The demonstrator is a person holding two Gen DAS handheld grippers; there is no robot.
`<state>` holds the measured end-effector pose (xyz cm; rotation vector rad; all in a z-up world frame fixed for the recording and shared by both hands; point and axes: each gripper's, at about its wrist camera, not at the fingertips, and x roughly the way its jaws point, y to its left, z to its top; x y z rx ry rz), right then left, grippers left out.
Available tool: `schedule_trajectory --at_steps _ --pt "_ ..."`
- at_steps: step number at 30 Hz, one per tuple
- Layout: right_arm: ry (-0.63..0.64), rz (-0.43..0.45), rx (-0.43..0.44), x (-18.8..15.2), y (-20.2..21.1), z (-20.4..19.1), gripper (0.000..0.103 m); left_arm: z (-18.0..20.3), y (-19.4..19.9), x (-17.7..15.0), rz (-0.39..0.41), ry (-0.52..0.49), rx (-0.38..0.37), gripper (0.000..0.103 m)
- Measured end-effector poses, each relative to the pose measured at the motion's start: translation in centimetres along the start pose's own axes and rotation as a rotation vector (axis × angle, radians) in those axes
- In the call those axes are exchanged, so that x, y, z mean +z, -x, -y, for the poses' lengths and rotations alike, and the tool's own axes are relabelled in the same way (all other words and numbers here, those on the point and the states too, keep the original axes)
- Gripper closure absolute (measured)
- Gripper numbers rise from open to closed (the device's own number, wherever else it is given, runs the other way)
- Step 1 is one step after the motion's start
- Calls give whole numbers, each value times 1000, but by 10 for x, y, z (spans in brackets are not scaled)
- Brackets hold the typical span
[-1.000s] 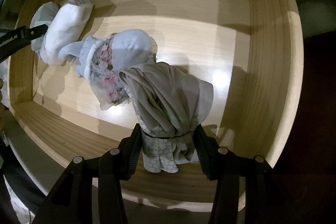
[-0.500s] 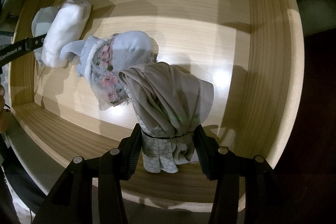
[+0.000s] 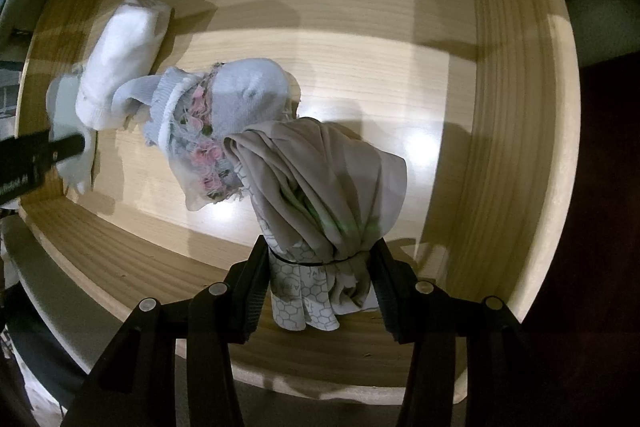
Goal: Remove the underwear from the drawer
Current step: 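Hold beige garment in right tool while left tool grasps the white rolled garment, then lift white garment with left tool and carry it over the white box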
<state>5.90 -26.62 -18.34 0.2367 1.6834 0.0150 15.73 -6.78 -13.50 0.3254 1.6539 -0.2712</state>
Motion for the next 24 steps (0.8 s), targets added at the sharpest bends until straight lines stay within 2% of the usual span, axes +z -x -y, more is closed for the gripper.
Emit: schedule_trajectory --at_steps 3,6,22,23,24 --pt "-3 0 -1 1 -2 0 57 3 -2 -5 -45 -10 -8 51" --pt "-3 0 -1 1 -3 0 57 7 -2 -9 -54 -22 -4 51" --pt "-2 -8 -8 1 -4 1 56 -5 12 2 20 81 -72 45" --pt "-4 -8 -8 1 -4 2 56 10 20 7 18 88 -75 45" --pt "-4 -8 -7 1 -4 2 55 9 20 9 14 95 -80 45"
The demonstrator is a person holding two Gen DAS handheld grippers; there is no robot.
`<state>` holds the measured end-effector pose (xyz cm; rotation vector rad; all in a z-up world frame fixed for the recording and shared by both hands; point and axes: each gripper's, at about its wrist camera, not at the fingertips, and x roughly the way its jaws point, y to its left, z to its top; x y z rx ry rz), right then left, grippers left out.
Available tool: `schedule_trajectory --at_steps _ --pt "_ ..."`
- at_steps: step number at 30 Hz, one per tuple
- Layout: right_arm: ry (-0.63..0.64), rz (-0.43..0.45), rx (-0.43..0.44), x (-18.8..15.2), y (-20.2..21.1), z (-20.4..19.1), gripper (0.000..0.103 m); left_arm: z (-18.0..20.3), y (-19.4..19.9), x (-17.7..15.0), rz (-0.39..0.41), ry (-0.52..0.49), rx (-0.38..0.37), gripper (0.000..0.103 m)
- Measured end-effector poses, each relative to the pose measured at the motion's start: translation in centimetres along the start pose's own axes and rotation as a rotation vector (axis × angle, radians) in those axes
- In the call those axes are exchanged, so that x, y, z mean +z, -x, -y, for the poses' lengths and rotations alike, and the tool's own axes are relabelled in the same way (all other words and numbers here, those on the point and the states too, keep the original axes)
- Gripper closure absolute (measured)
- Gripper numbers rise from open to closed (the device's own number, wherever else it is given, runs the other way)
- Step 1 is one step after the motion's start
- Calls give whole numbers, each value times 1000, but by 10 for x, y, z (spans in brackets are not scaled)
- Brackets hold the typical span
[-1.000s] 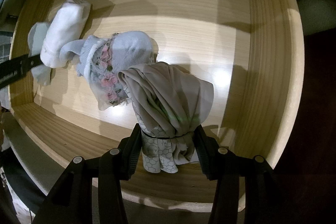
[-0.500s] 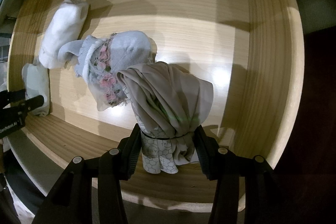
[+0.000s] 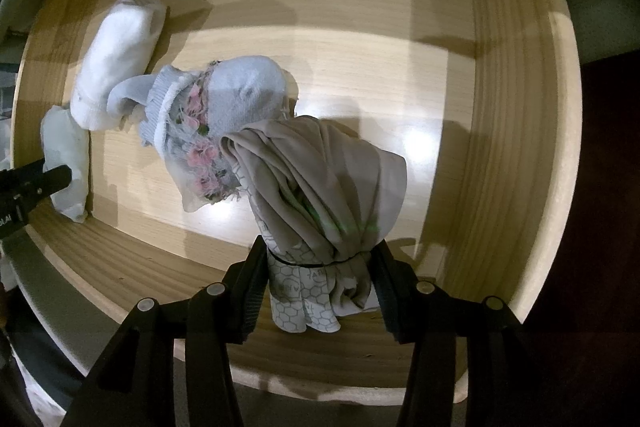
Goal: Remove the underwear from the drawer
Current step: 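Lift white garment with left tool and carry it over the white box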
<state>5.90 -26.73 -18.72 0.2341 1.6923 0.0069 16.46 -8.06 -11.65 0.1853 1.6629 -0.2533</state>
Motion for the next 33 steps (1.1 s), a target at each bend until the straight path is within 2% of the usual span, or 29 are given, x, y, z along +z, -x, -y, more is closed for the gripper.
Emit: schedule_trajectory --at_steps 2,7,11,13,15,16,17,20,21,23,26,28,33 --pt "-1 0 2 0 0 0 54 -9 0 3 -6 8 -1 37" --pt "0 -4 -1 0 -2 -3 52 -11 -6 18 -22 -9 50 31" --pt "5 -12 -9 1 -3 -6 51 -4 -12 24 -55 -50 119 30" --pt "9 -16 -14 1 -4 -8 51 2 -12 23 -54 -53 127 30" --pt "7 -15 -11 0 -5 -10 51 4 -10 16 -44 -32 111 33" --pt "9 -16 -13 0 -5 -10 51 -4 -9 12 -50 -24 104 40" --pt "10 -16 -14 0 -5 -11 51 -18 -7 -6 -54 -18 100 42" --pt "9 -17 -15 0 -5 -11 51 -21 0 -4 -45 -26 95 49" --pt "10 -18 -16 0 -5 -11 51 -35 3 -12 -43 -24 93 51" --pt "13 -20 -20 -1 -6 -12 51 -28 5 -15 -30 -18 86 55" --pt "19 -25 -29 -3 -7 -14 52 -31 12 -19 -19 -13 80 58" --pt "13 -27 -39 -5 -8 -13 57 -36 13 -30 -14 -10 75 58" --pt "1 -24 -26 -7 -9 -10 60 -44 22 -51 16 -10 49 59"
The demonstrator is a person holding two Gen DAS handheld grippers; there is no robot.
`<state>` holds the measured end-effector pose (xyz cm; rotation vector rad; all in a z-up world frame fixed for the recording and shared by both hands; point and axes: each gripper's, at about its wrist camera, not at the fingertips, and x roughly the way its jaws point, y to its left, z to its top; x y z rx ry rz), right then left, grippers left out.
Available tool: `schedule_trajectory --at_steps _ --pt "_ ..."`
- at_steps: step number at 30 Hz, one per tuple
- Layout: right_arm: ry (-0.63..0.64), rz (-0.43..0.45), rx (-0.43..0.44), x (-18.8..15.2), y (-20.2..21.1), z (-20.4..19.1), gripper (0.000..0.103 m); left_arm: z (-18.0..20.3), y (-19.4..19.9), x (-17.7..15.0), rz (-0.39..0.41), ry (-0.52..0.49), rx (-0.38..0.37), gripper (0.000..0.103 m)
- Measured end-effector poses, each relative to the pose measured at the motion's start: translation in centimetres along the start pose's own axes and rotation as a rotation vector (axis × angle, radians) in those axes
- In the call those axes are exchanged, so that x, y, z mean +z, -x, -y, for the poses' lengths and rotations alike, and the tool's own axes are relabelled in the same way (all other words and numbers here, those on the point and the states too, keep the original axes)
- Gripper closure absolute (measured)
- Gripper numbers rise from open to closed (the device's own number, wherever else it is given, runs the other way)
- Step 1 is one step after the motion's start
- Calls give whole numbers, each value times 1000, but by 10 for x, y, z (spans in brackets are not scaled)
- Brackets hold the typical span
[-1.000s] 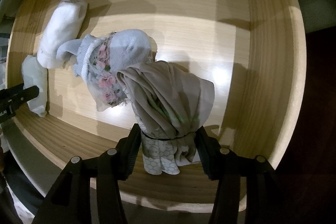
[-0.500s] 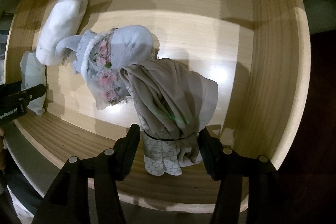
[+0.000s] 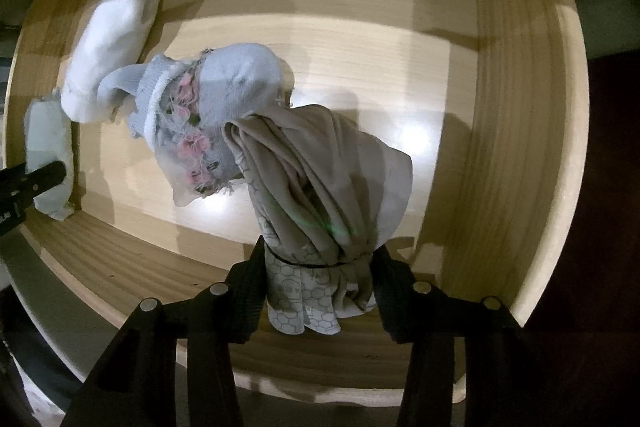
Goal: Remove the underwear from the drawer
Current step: 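Lift white garment with left tool and carry it over the white box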
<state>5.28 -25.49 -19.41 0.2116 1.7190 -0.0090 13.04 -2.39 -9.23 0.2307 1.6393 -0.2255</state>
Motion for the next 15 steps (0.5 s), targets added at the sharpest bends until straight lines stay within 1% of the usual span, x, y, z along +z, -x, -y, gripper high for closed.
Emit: schedule_trajectory --at_steps 4,8,10,11,14,15 --pt "-3 2 0 -2 0 0 61 -7 20 -9 34 -11 -19 59" --pt "0 0 -4 -3 -1 2 61 1 32 -19 65 -14 -36 59" --pt "3 0 -8 -2 -3 2 60 -1 41 -23 90 -24 -32 59" --pt "6 -1 -9 -3 -4 2 61 5 38 -36 99 -28 -31 59" --pt "12 -3 -13 -3 -6 -3 61 1 54 -40 133 -42 -32 59" --pt "13 -4 -15 -2 -5 -5 61 0 59 -35 142 -44 -31 59"
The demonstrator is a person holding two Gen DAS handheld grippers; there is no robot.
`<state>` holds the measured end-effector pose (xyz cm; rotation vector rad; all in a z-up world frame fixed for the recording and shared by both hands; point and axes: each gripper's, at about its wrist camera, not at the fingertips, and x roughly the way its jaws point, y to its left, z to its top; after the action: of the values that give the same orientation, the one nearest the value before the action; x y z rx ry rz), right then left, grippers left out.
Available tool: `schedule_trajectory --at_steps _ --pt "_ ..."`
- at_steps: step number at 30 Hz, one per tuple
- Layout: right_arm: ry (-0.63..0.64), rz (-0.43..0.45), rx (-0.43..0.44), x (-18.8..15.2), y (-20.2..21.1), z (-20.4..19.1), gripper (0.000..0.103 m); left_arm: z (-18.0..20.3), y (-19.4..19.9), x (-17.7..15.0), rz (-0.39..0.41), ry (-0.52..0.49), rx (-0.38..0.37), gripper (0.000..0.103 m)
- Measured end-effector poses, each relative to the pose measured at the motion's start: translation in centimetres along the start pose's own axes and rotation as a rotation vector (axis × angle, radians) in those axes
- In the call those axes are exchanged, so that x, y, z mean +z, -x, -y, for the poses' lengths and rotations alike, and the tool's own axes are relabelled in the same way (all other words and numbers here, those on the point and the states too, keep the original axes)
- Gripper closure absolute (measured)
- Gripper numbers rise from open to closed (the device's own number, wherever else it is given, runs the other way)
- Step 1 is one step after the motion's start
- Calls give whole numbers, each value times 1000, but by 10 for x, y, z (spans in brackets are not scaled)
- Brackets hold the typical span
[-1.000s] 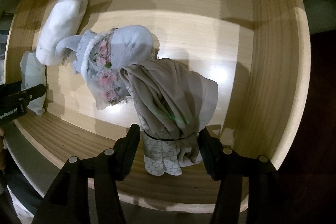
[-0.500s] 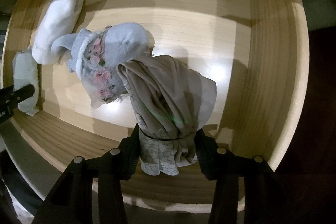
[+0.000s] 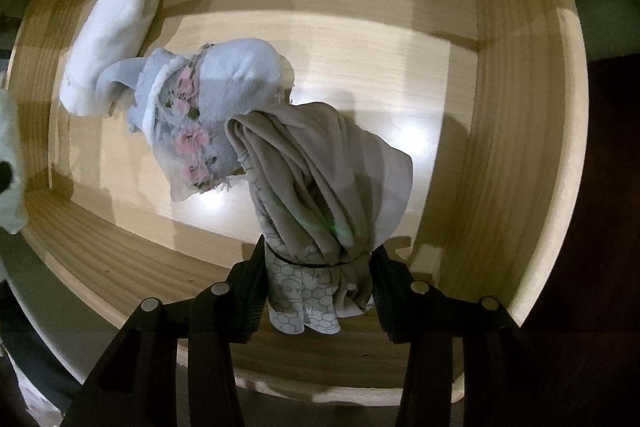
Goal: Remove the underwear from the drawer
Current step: 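Lift white garment with left tool and carry it over the white box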
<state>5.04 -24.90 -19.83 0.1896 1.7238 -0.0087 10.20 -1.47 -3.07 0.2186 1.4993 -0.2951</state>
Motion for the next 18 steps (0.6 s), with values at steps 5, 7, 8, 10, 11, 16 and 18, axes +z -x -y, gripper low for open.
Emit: schedule_trajectory --at_steps 5,7,8,10,11,16,18 --pt "1 0 -3 0 -3 -6 61 8 32 3 84 -25 16 59" --pt "1 0 -3 0 -3 -6 61 8 55 5 136 -34 12 59" --pt "0 0 -2 0 -3 -6 61 9 63 7 154 -36 11 59" --pt "0 0 -2 0 -3 -6 61 10 86 10 215 -45 12 59" --pt "0 0 -3 0 -3 -6 61 10 99 12 253 -47 14 59" --pt "1 -1 -4 -1 -4 -8 60 12 155 28 421 -57 32 59" --pt "0 -1 -4 -1 -4 -8 60 13 170 36 464 -59 39 59"
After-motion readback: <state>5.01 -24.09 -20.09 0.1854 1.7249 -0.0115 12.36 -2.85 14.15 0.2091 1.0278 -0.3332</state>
